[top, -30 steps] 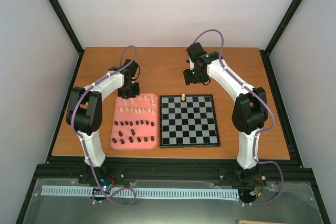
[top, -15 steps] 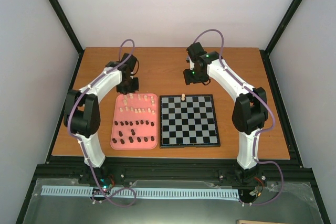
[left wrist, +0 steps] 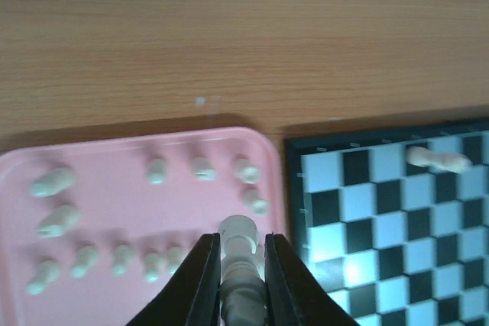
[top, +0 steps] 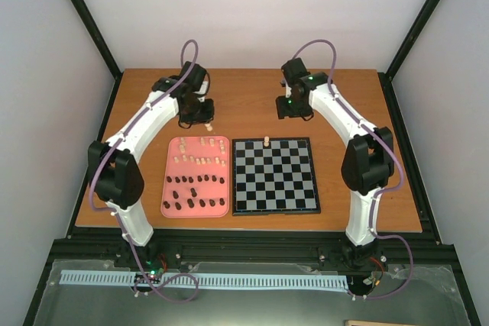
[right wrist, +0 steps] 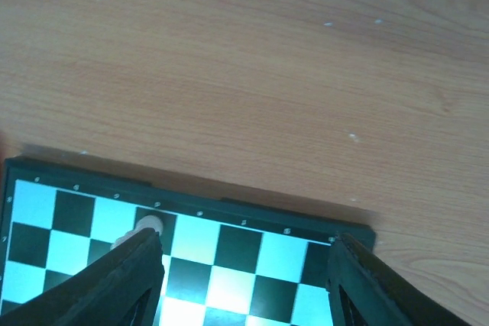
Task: Set up the chess pieces on the board
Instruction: Place the chess piece on the chessboard.
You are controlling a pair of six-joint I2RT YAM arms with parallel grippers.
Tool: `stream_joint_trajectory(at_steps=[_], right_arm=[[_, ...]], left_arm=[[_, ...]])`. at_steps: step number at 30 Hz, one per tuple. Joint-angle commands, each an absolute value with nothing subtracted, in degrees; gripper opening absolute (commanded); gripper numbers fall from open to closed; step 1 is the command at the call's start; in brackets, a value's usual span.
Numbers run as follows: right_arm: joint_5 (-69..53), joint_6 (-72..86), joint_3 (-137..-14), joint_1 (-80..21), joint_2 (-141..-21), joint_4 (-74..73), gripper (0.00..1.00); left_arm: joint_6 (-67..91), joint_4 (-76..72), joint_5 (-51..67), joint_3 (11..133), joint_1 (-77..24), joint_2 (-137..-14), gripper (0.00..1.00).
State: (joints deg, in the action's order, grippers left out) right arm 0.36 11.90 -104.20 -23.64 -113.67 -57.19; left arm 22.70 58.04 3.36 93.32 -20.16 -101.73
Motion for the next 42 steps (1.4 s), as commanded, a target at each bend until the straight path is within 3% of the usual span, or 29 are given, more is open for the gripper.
stream_joint_trajectory(at_steps=[1,22,42], right_arm=[[1.9,12.7,-105.9,-20.7,-110.2,-57.7,0.59],[-0.4,10.5,-91.0,-9.9,-102.0,-52.1,0.59],[-3.0,11.2,-82.6,-8.5,-96.6,-49.6,0.59]], left_arm=[[23.9,60.6,9.1,99.3,-24.4,-102.8,0.01],[27.1,64.1,6.7,136.0,-39.8,-130.3,0.01],[26.6,61.5,3.6,137.5,-44.1,-138.0,0.01]])
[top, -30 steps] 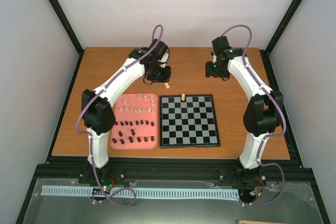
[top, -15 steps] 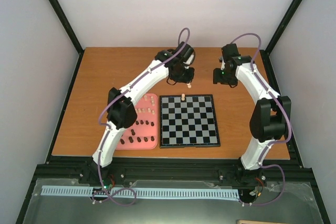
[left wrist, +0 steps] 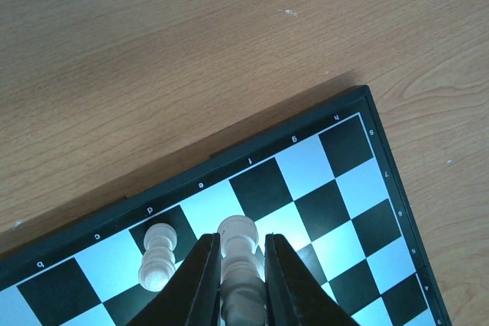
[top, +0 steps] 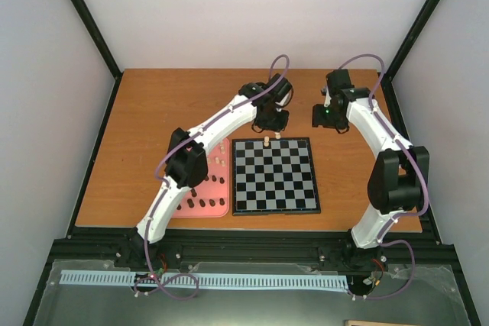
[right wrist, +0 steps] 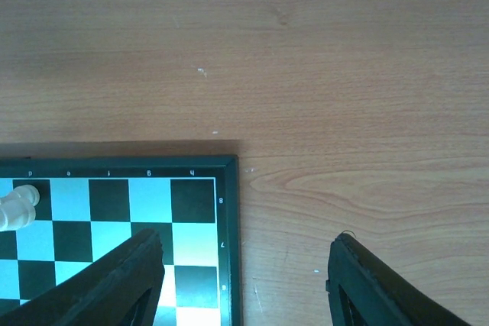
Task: Set up the chess pieces on the board
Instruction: Place the chess piece on the chessboard.
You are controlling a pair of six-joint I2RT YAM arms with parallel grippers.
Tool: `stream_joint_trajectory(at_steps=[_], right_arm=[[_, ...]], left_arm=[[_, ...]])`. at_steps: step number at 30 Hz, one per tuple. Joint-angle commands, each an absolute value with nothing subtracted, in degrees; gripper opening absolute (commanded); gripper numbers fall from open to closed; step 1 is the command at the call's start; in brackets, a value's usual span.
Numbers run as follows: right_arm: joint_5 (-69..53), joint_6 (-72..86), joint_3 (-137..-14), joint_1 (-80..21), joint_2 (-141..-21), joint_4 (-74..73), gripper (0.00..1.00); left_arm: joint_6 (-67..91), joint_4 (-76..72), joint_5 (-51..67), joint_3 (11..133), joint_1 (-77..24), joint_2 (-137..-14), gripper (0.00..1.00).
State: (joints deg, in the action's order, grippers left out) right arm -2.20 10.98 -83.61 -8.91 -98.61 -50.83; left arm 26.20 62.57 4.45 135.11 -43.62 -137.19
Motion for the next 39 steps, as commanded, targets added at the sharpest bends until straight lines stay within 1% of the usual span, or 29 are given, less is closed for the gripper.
stream_joint_trajectory(at_steps=[1,9,20,39], right_arm=[[-3.0,11.3,-82.4,-8.5,-96.5,-49.5,0.59],[-3.4,11.4,-81.2,-8.5,-95.8,-49.0,0.59],[-3.8,11.3,-78.9,-8.5,-94.7,-48.4,0.59],[-3.9,11.3,-78.0,-8.5,-94.7,-48.0,0.59]], left_arm=[[26.4,61.5,3.4,137.5,-44.2,-138.2,0.01],[25.0,61.1,1.6,136.9,-45.3,-139.6,0.01],[25.1,59.5,-1.3,132.2,-45.4,-138.6,0.01],[24.2,59.9,-0.9,129.8,-45.4,-138.7,0.01]])
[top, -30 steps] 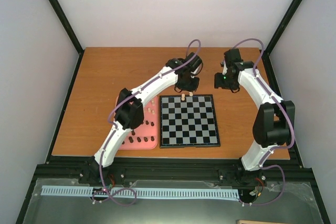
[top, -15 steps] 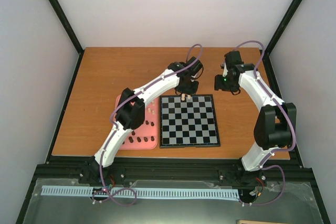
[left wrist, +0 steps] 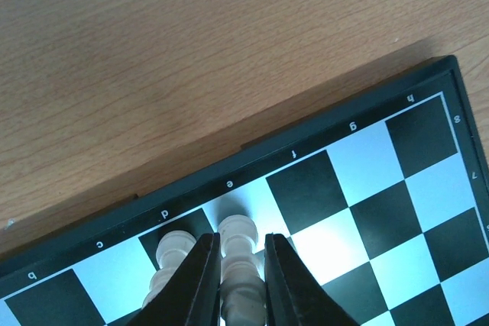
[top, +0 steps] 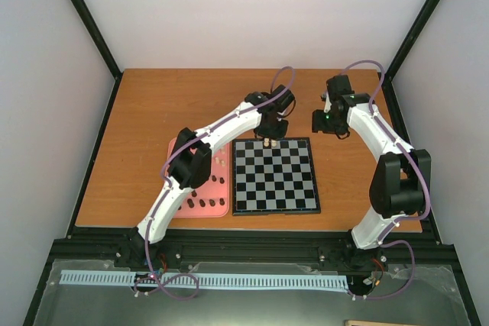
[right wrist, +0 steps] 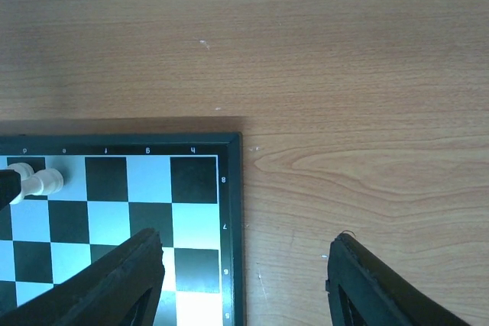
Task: Set up the chess pieces on the board
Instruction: Place the chess piece on the chessboard.
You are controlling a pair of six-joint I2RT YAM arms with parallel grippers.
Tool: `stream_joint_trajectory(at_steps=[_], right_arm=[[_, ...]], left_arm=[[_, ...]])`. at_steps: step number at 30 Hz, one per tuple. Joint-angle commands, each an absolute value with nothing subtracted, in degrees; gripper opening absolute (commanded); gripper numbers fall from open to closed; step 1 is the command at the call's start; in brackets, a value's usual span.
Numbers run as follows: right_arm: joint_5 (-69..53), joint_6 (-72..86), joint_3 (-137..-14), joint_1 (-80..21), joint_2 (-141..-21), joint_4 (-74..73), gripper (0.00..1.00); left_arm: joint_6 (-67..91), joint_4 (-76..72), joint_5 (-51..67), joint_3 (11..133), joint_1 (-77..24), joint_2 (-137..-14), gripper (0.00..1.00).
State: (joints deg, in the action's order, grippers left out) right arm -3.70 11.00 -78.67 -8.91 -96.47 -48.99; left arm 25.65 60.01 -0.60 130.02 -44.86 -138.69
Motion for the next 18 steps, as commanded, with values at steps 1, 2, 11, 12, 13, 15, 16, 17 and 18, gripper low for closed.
stream_joint_trajectory(at_steps=[1,2,11,12,13,15,16,17,18], right_arm=[[-3.8,11.3,-78.1,-8.5,-94.7,-48.0,0.59],[-3.8,11.3,-78.1,-8.5,-94.8,-48.0,0.59],[-4.0,11.3,-78.4,-8.5,-94.9,-48.0,0.59],[-4.0,11.3,-78.4,-8.5,-95.0,-48.0,0.59],[-4.1,11.3,-78.4,-8.6,-95.0,-48.0,0.59],[-4.2,11.3,-78.5,-8.5,-95.2,-48.0,0.59],[-4.3,11.2,-78.6,-8.5,-95.3,-48.0,0.59],[-4.3,11.2,-78.6,-8.5,-95.4,-48.0,0.59],[-4.3,11.2,-78.8,-8.5,-95.5,-48.0,0.59]], left_arm=[[24.2,59.9,-0.8,129.8,-45.3,-138.7,0.01],[24.2,59.9,-0.8,129.7,-45.3,-138.8,0.01],[24.4,59.2,-0.1,129.8,-45.4,-138.7,0.01],[24.5,59.2,0.0,129.9,-45.4,-138.7,0.01],[24.5,59.0,0.0,130.0,-45.4,-138.8,0.01],[24.4,58.9,0.1,130.3,-45.4,-139.0,0.01],[24.4,58.9,0.1,130.4,-45.3,-139.1,0.01],[24.4,58.9,0.2,130.7,-45.3,-139.1,0.01],[24.5,58.8,0.2,130.8,-45.4,-139.1,0.01]])
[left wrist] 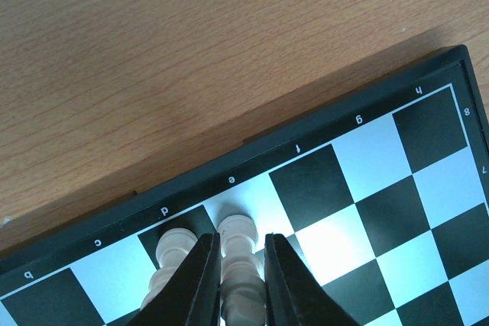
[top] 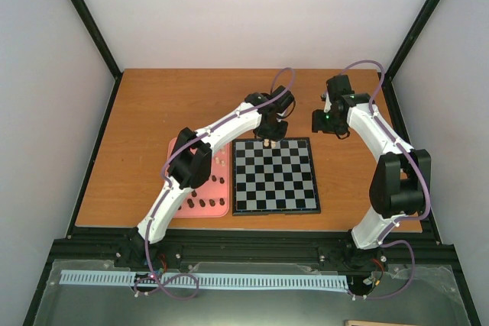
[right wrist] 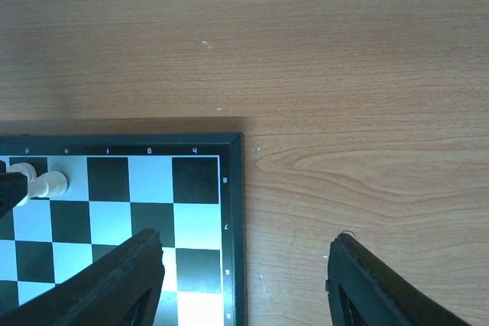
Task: Set up the chess pieces on the board
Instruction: Place the chess piece on the chessboard.
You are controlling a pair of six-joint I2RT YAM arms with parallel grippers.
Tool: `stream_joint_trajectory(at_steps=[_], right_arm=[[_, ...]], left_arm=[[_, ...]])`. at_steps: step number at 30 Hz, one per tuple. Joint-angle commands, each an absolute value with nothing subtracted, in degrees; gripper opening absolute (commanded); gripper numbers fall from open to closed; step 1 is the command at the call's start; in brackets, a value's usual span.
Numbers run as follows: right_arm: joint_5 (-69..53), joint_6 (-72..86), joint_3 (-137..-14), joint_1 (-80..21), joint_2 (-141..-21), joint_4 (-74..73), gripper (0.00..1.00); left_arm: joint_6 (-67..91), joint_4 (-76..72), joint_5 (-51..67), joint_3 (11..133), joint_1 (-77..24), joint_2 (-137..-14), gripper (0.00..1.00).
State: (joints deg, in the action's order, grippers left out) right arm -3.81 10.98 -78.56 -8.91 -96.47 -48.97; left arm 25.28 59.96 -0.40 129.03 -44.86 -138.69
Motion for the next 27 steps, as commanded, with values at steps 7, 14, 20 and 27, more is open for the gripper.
stream_joint_trajectory(at_steps=[7,14,20,27], right_arm=[[-4.3,11.2,-79.3,-8.5,-95.9,-48.3,0.59],[-4.6,11.2,-79.6,-8.5,-96.5,-48.3,0.59],[-4.8,11.1,-79.8,-8.5,-96.9,-48.3,0.59],[-4.9,11.1,-79.5,-8.5,-97.1,-48.2,0.59]], left_arm=[[24.3,58.8,0.4,132.6,-45.4,-140.0,0.01],[24.0,59.0,0.4,134.2,-45.4,-141.1,0.01],[23.6,59.7,0.0,134.6,-45.4,-141.6,0.02],[23.0,60.5,-0.9,134.3,-45.4,-141.8,0.04]])
